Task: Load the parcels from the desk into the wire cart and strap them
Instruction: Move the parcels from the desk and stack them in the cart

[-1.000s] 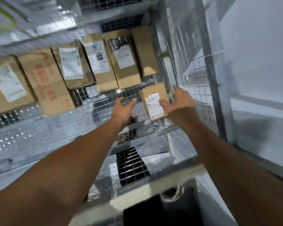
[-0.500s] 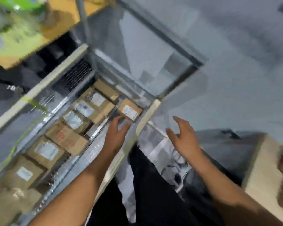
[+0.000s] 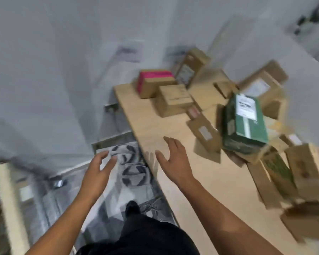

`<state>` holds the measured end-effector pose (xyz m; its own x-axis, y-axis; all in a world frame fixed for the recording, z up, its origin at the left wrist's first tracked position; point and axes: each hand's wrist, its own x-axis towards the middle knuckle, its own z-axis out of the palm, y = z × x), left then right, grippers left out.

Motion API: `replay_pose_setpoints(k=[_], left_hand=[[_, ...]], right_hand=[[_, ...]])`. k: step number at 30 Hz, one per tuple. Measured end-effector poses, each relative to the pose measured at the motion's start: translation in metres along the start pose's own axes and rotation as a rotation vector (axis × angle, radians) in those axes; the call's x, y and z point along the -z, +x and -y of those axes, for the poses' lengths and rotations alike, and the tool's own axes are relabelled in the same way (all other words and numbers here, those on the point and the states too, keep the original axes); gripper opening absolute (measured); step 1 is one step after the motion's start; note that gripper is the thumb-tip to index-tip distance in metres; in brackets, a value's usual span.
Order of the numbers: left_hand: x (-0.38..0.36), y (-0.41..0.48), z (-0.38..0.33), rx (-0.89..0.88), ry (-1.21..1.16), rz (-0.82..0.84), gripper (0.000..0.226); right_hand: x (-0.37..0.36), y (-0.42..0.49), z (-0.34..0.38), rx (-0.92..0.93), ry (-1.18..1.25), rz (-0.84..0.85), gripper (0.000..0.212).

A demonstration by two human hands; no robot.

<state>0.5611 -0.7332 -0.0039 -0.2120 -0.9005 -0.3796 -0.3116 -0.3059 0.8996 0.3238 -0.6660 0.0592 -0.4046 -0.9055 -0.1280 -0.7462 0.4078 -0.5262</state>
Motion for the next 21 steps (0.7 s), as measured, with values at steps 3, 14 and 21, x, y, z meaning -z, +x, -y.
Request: replay_pose_setpoints(k=[3, 14, 21], left_hand=[[-0.071, 0.005, -0.038, -0.035, 0.063, 0.156, 0.045], [-0.315, 0.007, -0.149, -0.143, 0.155, 0.492, 0.076], [-0.406, 0.021, -0.190, 0.231, -0.145, 0.464, 0.078]], right_hand=[[0.040, -0.012, -0.057, -0.133, 0.082, -0.120, 0.059], [0.149, -0.043, -0.187, -0.400, 0.316, -0.610, 0.050], [0.179, -0.029, -0.230, -0.445, 0.482, -0.655, 0.051]])
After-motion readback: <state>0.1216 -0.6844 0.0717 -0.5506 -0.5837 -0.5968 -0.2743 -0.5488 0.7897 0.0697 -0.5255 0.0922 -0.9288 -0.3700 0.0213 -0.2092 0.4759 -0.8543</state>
